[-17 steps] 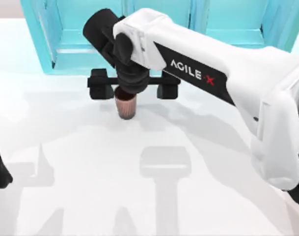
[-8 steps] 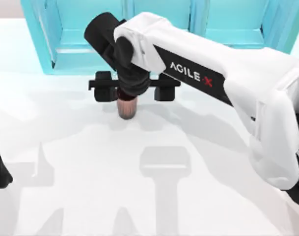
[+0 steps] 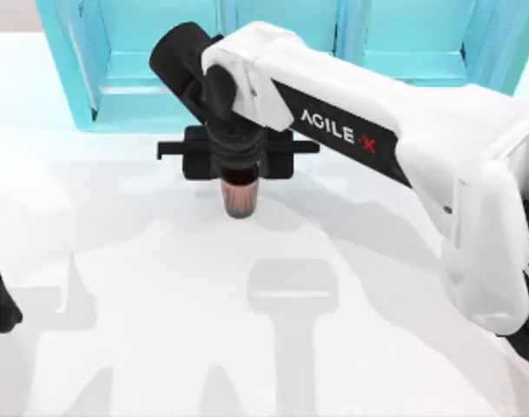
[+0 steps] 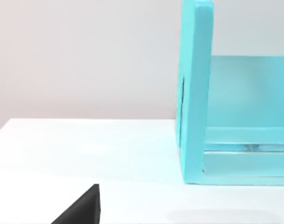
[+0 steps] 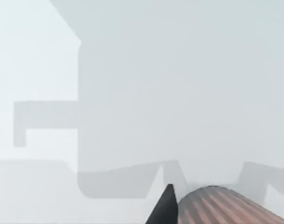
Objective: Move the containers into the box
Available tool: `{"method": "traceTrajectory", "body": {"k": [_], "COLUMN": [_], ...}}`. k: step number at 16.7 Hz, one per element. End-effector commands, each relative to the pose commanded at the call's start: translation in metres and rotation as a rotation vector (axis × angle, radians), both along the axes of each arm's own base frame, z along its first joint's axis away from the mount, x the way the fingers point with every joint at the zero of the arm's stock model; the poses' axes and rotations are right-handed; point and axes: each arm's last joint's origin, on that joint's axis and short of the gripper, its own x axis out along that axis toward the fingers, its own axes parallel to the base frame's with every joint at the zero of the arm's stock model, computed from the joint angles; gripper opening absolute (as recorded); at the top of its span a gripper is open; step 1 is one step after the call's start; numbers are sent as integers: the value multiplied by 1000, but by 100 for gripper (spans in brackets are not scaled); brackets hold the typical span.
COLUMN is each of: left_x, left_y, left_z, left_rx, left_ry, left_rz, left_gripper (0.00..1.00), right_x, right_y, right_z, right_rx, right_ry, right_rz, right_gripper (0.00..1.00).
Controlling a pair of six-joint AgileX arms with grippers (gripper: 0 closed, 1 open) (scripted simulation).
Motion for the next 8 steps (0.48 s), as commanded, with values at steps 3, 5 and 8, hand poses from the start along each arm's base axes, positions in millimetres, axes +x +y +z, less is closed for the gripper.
{"method": "traceTrajectory", "body": {"k": [3,5,8], "left_x": [0,0,0], "left_y": [0,0,0], "left_z": [0,0,0], "left_rx": [0,0,0], "left_ry": [0,0,0], "left_rz": [0,0,0], "left_gripper": [100,100,100], "right_x": [0,0,0], "right_y": [0,0,0], "right_z": [0,0,0], "right_rx": [0,0,0], "right_ry": [0,0,0], "right_rz": [0,0,0], "right_gripper": [0,0,0]}}
